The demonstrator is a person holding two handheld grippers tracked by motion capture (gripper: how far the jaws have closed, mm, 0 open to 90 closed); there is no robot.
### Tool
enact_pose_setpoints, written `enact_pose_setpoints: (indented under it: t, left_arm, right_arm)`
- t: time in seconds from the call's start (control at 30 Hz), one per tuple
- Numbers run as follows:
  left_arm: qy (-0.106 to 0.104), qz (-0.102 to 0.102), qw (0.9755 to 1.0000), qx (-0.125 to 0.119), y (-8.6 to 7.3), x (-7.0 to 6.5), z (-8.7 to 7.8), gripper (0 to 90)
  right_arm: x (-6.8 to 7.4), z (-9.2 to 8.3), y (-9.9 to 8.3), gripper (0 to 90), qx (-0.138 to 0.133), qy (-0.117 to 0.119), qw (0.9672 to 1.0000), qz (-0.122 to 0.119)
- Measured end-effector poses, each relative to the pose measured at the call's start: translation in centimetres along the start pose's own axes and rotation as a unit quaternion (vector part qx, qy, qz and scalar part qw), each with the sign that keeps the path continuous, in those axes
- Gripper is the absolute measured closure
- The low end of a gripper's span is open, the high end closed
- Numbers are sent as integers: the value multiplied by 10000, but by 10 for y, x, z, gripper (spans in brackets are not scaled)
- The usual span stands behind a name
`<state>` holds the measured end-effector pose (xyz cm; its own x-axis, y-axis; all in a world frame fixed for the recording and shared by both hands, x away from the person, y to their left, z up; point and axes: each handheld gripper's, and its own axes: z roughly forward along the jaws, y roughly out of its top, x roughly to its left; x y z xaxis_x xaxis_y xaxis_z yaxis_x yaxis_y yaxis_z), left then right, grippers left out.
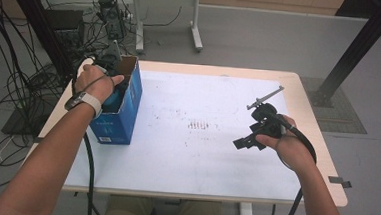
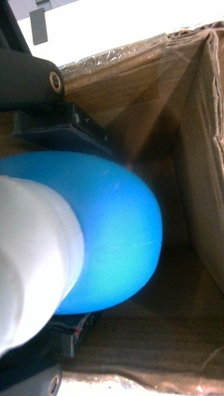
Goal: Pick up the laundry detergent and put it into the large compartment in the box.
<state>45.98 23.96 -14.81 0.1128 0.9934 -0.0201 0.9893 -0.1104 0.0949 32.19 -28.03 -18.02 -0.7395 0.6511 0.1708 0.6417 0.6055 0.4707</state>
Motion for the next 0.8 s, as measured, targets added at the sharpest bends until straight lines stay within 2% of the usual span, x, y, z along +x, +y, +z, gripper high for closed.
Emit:
enact_pose_setpoints:
  t: [0.37, 0.47, 0.67, 0.8]
  left_arm:
    - [-149, 182, 9997, -106, -5, 7, -15, 272]
    - [-128, 218, 9996, -131, -6, 5, -20, 201]
    - [-135, 254, 9994, -195, -7, 5, -32, 151]
    - [-121, 378, 9990, -201, -6, 0, -39, 130]
  right_arm:
    - [3, 1, 5, 92, 30, -11, 10000, -46]
    - [4, 2, 5, 92, 44, -6, 10000, -59]
    - [5, -1, 4, 92, 42, -27, 10000, -60]
    - [5, -3, 2, 92, 17, -48, 10000, -40]
